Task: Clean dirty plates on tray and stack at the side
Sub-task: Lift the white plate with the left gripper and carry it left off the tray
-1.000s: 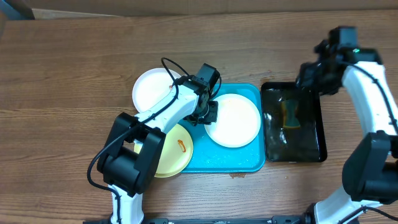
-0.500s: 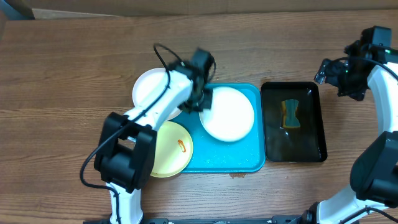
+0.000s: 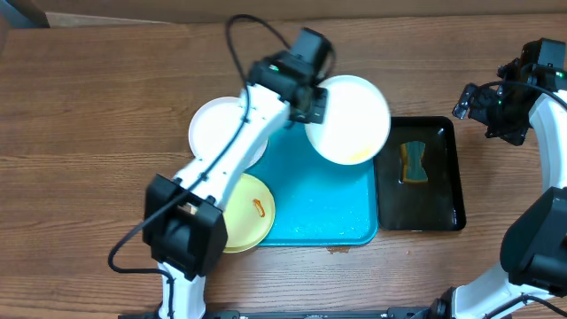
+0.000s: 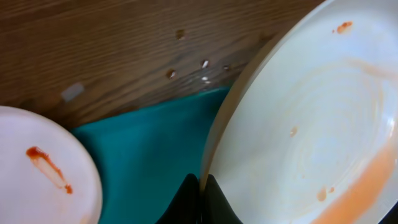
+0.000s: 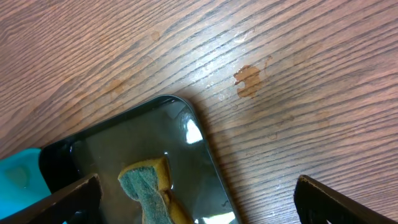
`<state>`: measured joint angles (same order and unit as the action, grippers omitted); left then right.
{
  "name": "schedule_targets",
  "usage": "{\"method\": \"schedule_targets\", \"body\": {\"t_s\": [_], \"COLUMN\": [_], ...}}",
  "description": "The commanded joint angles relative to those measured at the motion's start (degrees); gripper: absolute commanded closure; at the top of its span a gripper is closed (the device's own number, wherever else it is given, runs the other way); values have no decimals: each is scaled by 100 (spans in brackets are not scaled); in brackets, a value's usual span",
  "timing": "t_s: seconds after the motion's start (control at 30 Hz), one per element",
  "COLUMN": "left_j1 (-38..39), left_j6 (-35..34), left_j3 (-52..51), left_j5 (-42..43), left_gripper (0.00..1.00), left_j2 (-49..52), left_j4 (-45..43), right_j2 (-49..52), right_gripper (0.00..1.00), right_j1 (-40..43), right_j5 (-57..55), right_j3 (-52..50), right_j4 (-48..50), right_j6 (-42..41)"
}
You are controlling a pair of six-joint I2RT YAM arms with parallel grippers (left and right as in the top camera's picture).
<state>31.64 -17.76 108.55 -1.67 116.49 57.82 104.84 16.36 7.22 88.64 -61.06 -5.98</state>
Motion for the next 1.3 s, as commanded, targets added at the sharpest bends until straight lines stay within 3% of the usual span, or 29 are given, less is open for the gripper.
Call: {"method": "schedule_targets", "body": {"t_s": [0.0,0.17,0.47,0.7,0.93,1.27], "left_j1": [695,1432,3093,3698,3650,2420], "left_j6": [105,109,531,623,597,269], "left_j3": [153,153,153,153,153,153], "left_j5": [-1088,-2472,-5788,-6916,-6448,-2297], "left_gripper": [96,96,96,96,96,96], "left_j2": [35,35,35,35,35,31], "left_j4": [-295,-538,-798,-1021,-962,-293], "right_j2": [-98,-98,-98,-98,-98,-98], "right_gripper": [0,0,0,0,0,0], "right_j1": [-4,-4,-4,-4,-4,-4], "right_j5": [11,9,11,11,11,11], "right_j3": [66,66,66,66,66,66], "right_j4": [28,28,28,28,28,28], "right_j6": [-4,-4,-4,-4,-4,-4]}}
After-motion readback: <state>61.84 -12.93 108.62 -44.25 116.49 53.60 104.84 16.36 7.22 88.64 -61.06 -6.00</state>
